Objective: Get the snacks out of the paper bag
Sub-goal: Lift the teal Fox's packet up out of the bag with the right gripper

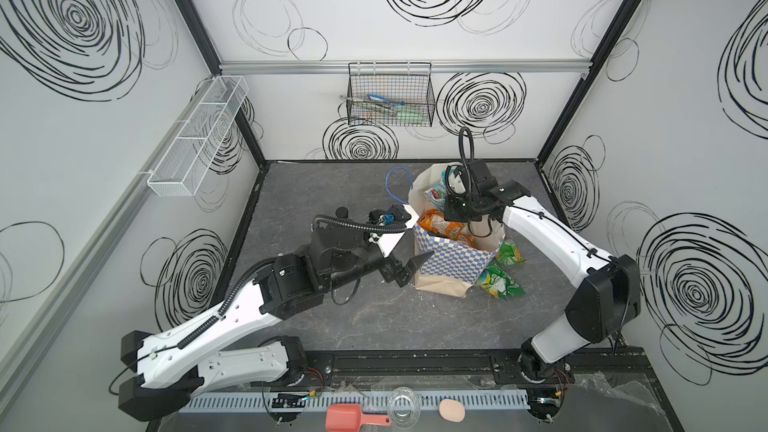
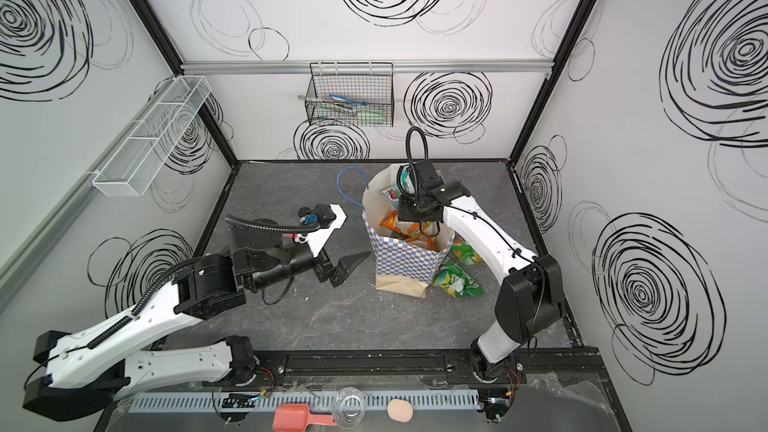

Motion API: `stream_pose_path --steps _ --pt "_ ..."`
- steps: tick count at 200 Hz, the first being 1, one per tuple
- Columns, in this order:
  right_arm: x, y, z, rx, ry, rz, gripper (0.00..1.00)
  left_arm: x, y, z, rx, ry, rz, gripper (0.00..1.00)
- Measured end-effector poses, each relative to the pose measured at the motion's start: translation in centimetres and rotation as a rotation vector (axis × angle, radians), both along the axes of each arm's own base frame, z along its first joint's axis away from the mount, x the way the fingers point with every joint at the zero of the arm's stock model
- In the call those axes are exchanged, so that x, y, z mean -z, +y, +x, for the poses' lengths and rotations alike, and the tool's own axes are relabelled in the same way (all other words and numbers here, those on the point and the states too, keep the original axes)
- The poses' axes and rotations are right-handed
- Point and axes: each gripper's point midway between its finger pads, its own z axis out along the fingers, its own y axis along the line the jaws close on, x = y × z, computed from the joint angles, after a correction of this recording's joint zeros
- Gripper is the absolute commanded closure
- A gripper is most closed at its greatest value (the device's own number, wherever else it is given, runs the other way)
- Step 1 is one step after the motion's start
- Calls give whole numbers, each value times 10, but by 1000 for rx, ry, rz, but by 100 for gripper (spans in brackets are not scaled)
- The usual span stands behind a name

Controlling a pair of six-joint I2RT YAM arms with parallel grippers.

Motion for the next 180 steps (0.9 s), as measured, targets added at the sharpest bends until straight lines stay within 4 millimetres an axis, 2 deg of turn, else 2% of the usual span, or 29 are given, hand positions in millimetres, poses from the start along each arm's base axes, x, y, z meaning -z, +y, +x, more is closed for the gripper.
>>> stream_pose_path --steps 25,53,112,151,180 --pt "-2 1 0 -2 -1 5 100 0 0 0 -1 0 0 4" --pt "-14 2 0 -5 -26 23 100 0 0 0 -1 0 -1 4" --pt "-65 -3 -11 -6 -152 92 100 1 -1 0 4 4 -2 4" --pt "-68 -1 -11 -11 -163 98 100 3 -2 0 8 10 -3 4" --pt "-69 12 -21 -48 -169 97 100 3 -2 0 9 8 -8 4"
